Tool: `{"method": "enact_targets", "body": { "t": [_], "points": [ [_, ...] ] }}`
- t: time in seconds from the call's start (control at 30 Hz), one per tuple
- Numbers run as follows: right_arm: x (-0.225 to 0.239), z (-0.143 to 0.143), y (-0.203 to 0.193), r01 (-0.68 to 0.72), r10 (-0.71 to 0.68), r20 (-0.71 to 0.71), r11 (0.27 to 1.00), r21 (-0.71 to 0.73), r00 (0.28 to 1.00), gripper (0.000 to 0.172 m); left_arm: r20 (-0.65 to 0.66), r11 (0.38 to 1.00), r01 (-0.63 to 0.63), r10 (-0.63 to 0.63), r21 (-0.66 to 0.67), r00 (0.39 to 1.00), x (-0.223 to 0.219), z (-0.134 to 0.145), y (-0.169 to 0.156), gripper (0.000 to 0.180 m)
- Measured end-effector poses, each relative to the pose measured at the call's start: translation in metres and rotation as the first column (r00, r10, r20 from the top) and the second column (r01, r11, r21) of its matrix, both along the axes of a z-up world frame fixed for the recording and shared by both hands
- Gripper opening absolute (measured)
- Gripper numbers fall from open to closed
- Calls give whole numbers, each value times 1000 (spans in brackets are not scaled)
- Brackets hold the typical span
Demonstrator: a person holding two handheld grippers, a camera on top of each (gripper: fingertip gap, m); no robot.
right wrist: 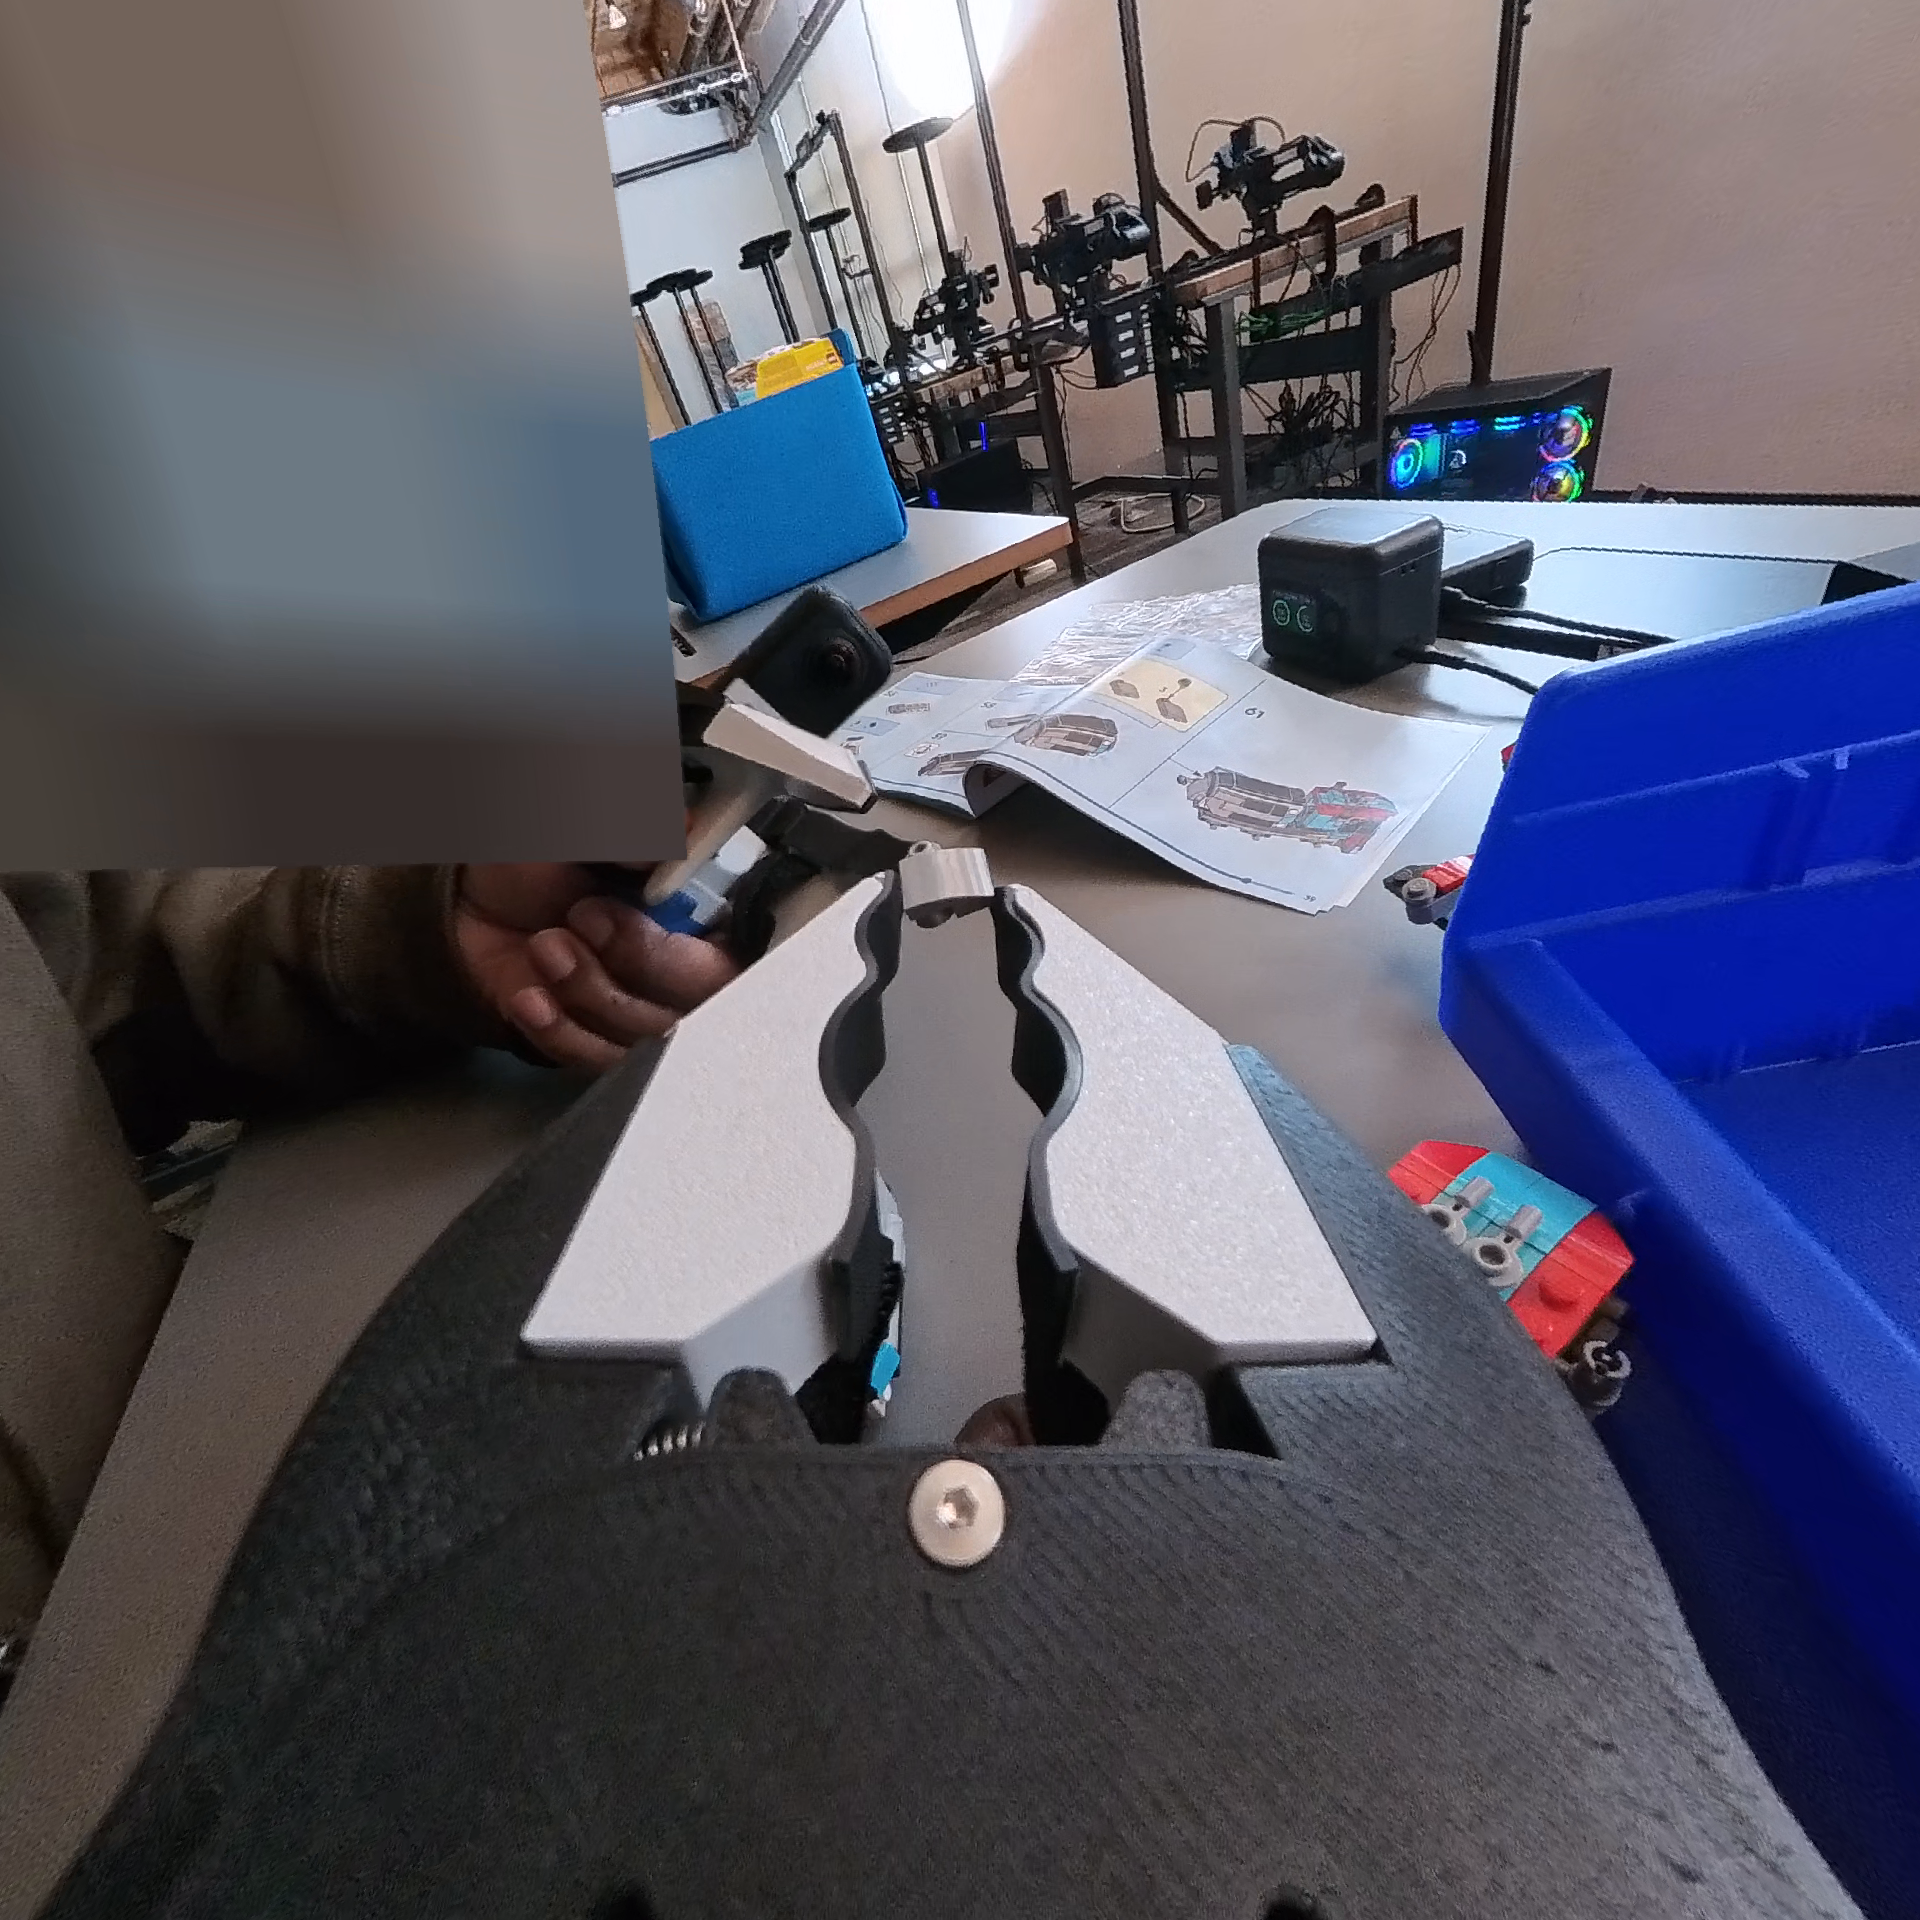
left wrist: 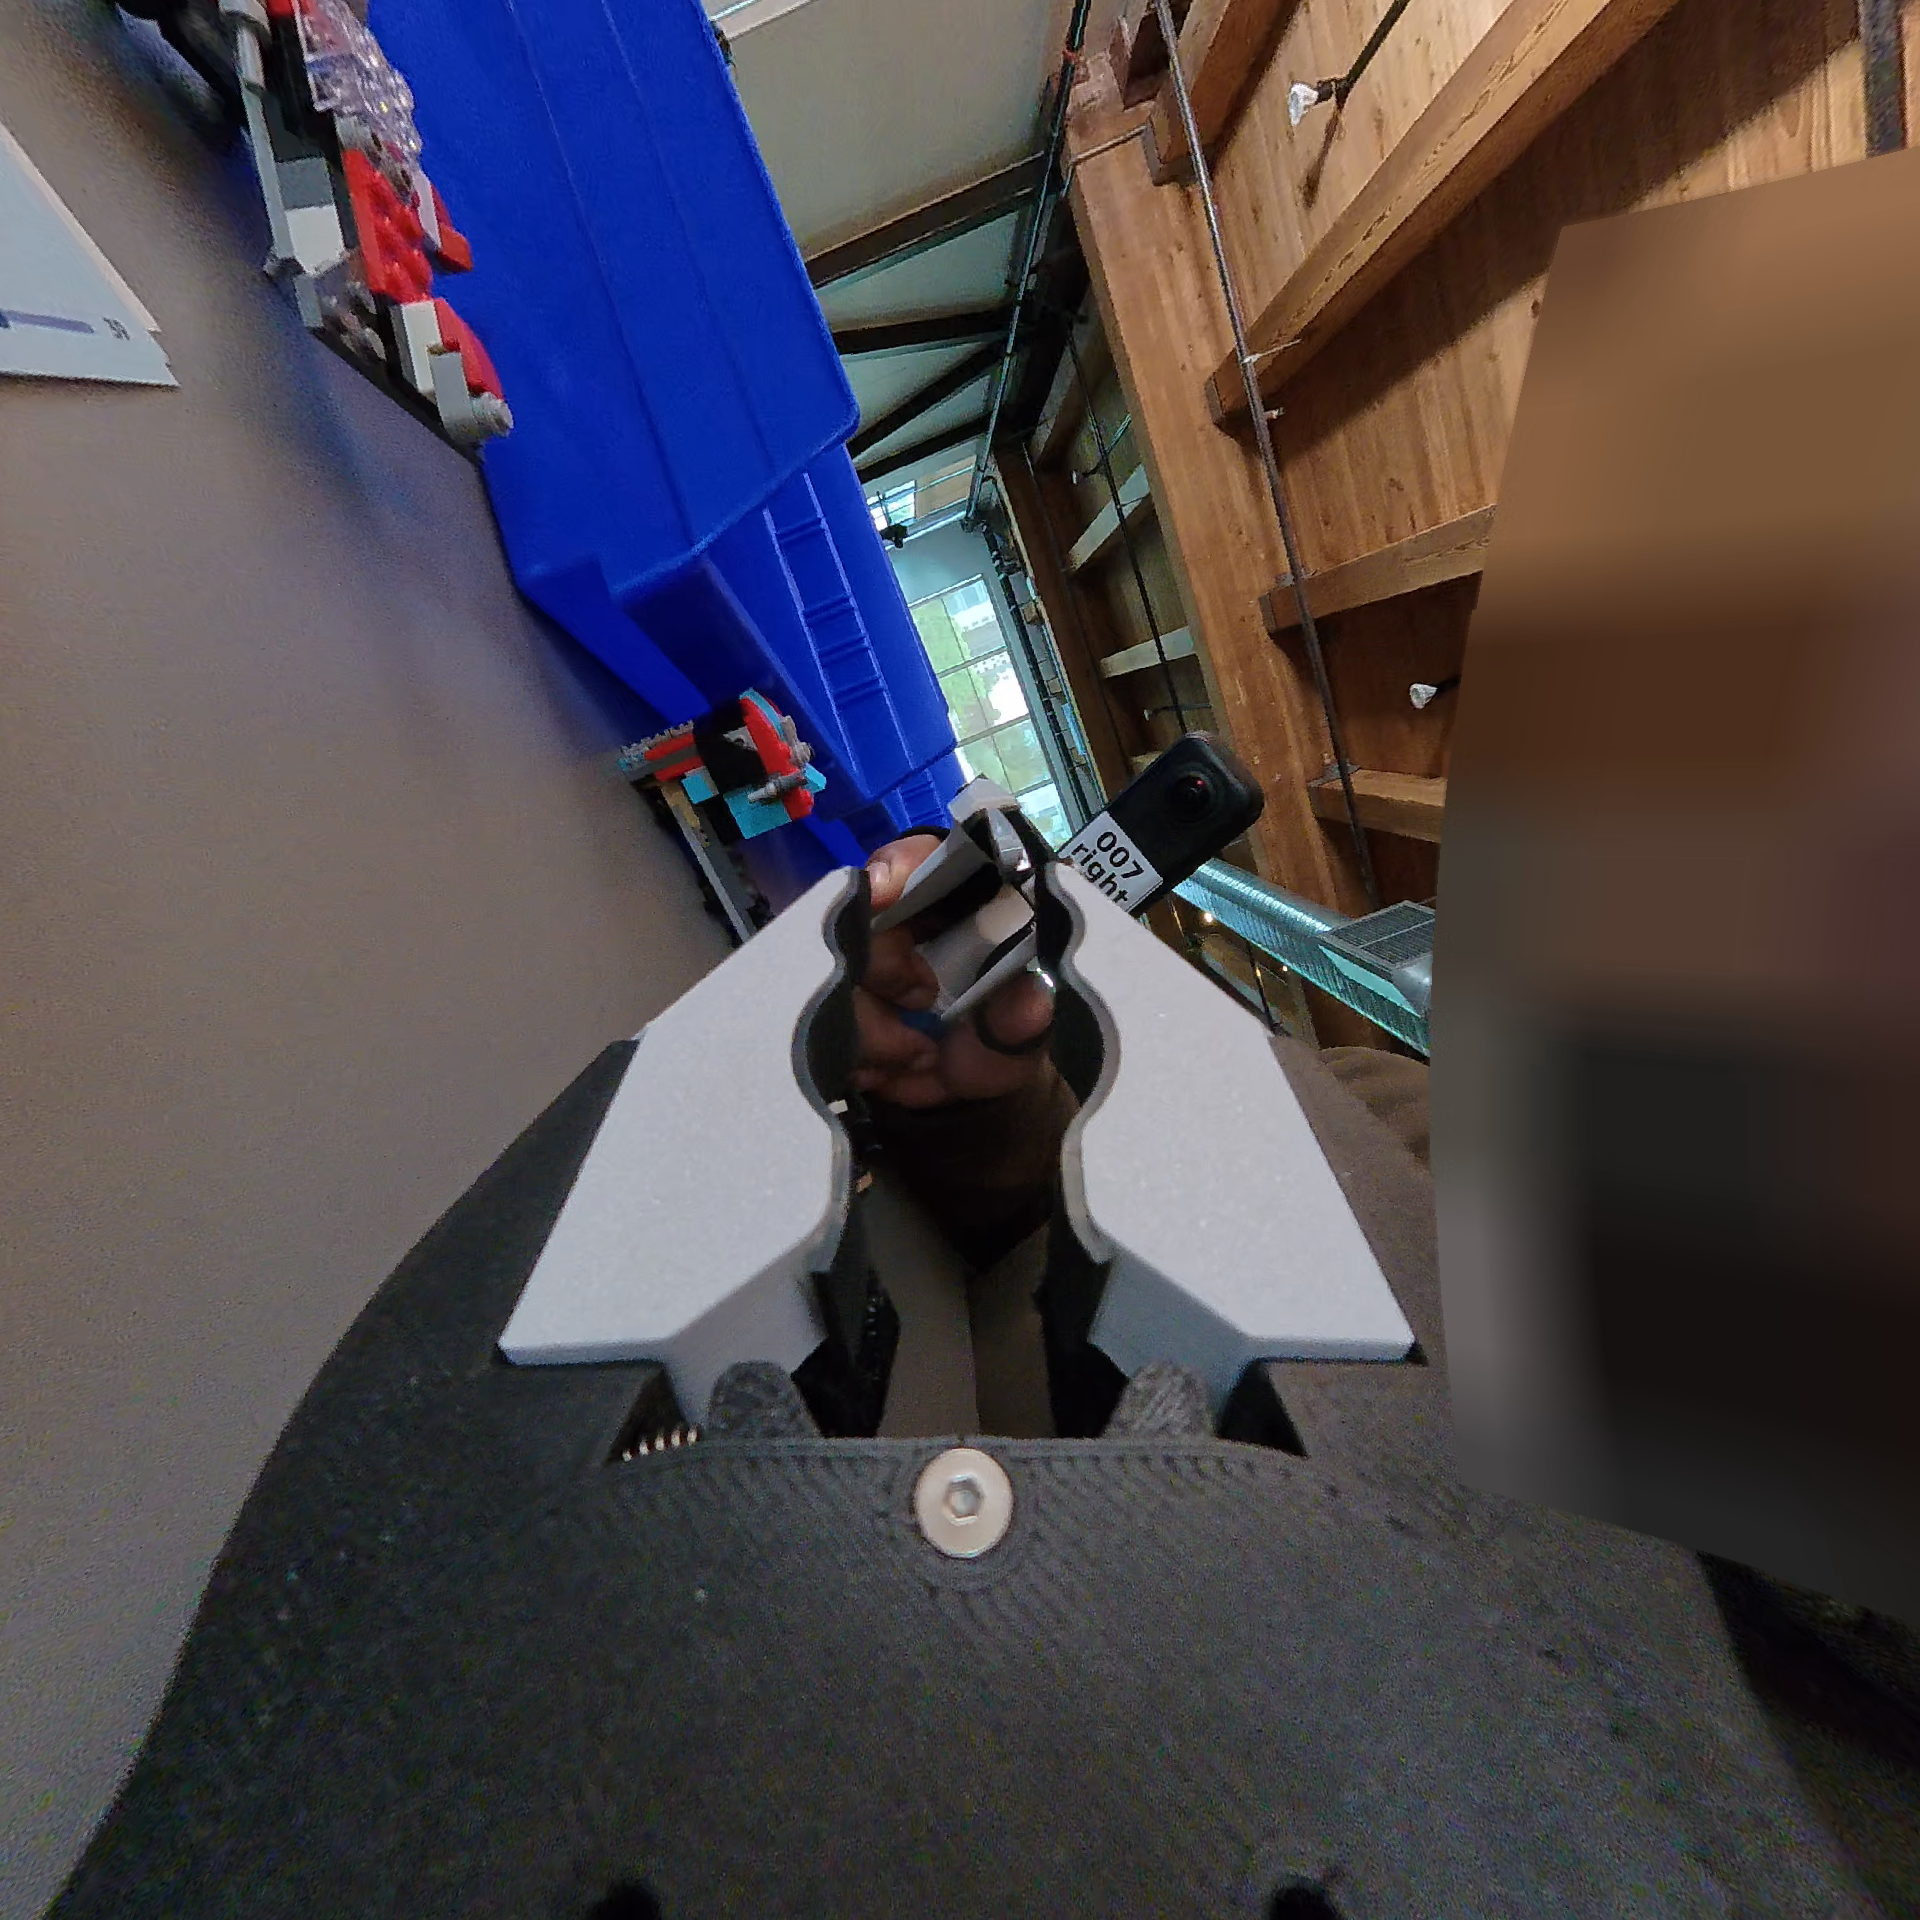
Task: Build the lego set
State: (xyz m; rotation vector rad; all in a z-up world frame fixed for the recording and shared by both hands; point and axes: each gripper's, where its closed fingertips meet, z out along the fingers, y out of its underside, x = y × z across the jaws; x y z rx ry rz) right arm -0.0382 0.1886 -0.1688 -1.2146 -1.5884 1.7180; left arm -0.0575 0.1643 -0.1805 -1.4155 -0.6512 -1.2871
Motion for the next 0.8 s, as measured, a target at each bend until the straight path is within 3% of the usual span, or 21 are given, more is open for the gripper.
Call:
{"method": "enact_targets", "body": {
  "t": [0.13, 0.33, 0.57, 0.8],
  "points": [
    [0, 1, 2, 9, -9, -4, 1000, -3, 1000, 18, -67, 1000, 1, -2, -10, 998, -5, -1, -1, 33],
    [1, 7, 4, 26, -27, -48, 1000, -7, 998, 18, -304, 997, -2, -23, -83, 953, -8, -11, -3, 32],
    [7, 18, -1, 51, -38, -153, 995, 85, 988, 18, -371, 998, 6, -31, -70, 928, 3, 1, -14, 32],
    [10, 20, -10, 68, -22, -212, 976, 209, 977, 18, -460, 994, -79, 33, -82, 887, 26, -3, -50, 31]
  ]
}}
